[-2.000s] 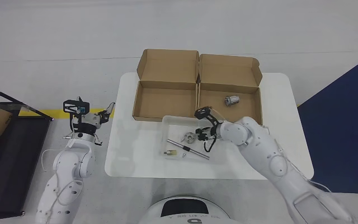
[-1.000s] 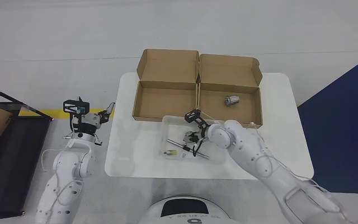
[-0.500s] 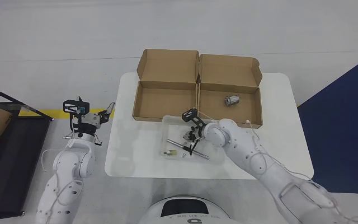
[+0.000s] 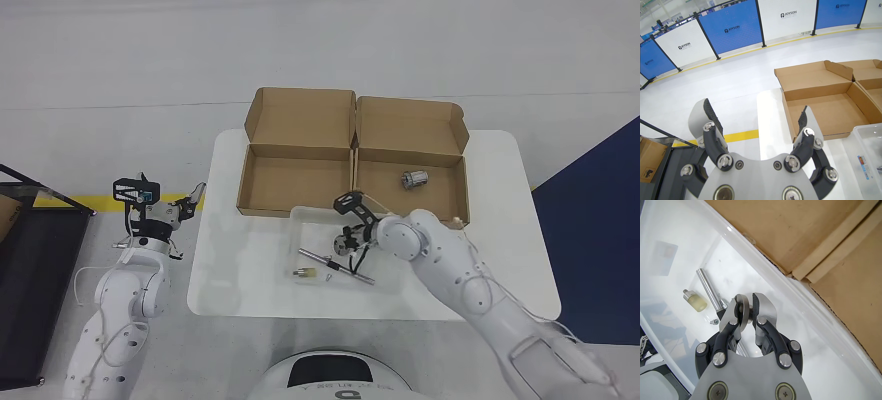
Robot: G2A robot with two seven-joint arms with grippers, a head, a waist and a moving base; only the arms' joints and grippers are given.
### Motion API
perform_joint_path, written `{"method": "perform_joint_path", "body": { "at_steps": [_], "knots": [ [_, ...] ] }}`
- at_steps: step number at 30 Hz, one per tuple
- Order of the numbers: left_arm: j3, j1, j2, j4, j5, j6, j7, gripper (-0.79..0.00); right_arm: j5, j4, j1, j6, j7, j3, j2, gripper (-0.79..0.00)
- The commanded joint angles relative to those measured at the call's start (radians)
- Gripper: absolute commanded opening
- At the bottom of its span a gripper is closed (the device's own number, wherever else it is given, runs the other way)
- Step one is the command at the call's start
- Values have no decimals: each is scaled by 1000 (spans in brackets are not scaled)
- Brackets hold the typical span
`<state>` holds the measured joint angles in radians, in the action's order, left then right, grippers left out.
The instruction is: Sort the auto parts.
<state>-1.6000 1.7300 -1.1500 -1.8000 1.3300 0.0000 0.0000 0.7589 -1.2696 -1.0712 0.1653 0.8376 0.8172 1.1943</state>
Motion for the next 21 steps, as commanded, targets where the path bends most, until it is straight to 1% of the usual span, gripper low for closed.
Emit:
{"method": "perform_joint_path", "body": {
  "at_steps": [1, 5, 10, 18, 21],
  "knots": [
    [0, 0, 0, 0, 0, 0, 0, 0, -2, -21, -20, 12, 11, 28, -11, -785],
    [0, 0, 0, 0, 0, 0, 0, 0, -33, -60, -59, 53, 38, 77, -29, -785],
    [0, 0, 0, 0, 0, 0, 0, 0, -164, -86, -98, 179, 82, 160, -53, -785],
    [0, 0, 0, 0, 0, 0, 0, 0, -428, -92, -149, 385, 125, 315, -92, -785],
    [0, 0, 0, 0, 0, 0, 0, 0, -603, -73, -158, 476, 161, 379, -106, -785]
  ]
}}
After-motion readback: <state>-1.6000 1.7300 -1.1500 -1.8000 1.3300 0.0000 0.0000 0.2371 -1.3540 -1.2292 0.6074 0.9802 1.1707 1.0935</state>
